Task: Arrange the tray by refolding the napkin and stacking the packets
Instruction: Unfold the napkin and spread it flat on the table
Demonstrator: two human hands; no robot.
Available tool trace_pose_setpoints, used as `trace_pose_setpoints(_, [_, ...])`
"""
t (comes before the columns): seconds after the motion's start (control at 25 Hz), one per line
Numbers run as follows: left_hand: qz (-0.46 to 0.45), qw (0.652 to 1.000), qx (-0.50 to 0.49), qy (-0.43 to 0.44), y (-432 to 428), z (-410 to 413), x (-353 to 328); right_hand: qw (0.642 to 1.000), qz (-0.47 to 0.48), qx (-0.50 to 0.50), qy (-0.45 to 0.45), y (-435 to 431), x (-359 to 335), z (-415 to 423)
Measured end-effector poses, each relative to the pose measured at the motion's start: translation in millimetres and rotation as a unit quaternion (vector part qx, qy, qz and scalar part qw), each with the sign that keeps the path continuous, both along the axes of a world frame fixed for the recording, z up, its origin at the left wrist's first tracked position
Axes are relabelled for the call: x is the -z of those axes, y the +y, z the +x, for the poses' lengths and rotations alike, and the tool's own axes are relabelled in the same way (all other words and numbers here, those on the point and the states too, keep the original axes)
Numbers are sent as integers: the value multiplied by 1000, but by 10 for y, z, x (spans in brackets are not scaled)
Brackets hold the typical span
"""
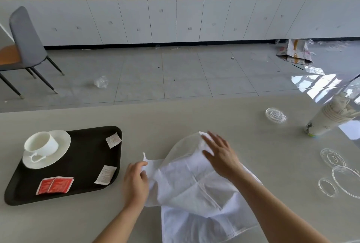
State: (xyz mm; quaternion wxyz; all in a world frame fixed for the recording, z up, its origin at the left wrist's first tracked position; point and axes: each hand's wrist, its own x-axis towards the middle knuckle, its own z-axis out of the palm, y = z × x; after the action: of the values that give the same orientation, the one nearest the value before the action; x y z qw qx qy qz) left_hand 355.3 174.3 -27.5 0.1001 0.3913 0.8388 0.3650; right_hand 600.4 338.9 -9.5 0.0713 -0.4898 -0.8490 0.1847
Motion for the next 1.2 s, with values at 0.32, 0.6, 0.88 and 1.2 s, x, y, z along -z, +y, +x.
trace_pose_setpoints(0.32, [50,998,-5,36,817,-407,-298,972,-59,50,-222,-381,558,466])
trace_pose_setpoints(0.6, [-135,893,332,274,157,389,404,981,-23,41,-188,260,347,135])
trace_pose_setpoints(0.88, [-268,895,254,250,166,-132,560,990,54,123,-35,650,380,-110])
trace_pose_setpoints(1.2, [-264,903,255,222,169,-91,511,969,-64,232,-63,952,334,-151])
